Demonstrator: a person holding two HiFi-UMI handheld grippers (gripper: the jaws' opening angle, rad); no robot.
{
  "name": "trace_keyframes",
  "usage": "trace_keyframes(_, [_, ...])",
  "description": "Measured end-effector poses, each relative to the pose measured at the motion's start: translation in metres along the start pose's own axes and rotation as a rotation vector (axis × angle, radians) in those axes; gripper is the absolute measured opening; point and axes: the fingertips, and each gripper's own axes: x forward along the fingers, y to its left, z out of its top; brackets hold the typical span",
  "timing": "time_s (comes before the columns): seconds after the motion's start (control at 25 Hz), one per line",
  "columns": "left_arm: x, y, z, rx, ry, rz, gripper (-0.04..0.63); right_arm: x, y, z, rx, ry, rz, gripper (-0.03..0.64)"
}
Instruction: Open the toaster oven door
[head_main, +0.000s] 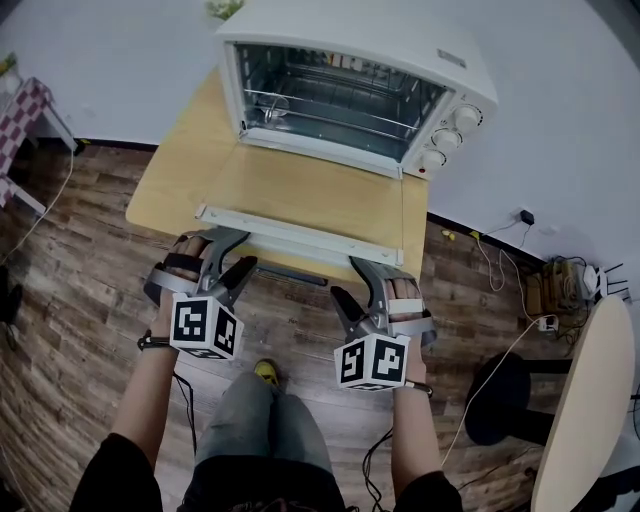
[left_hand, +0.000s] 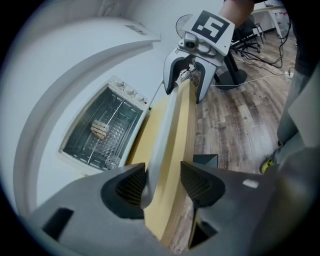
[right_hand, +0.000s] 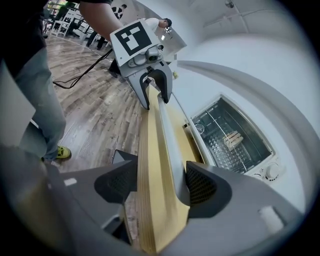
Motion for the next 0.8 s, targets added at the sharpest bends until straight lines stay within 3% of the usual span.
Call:
trace_keyframes(0.44, [0.006, -0.008, -0.003, -0.03, -0.059, 0.051, 0.209, 0.007, 0.013, -0.006, -0.02, 0.013, -0.018, 0.319])
trace_keyframes(0.8, [0.007, -0.012, -0.005, -0.067, -0.082, 0.043, 0.181, 0.013, 0.02, -0.011, -0.027, 0.023, -0.017, 0.331])
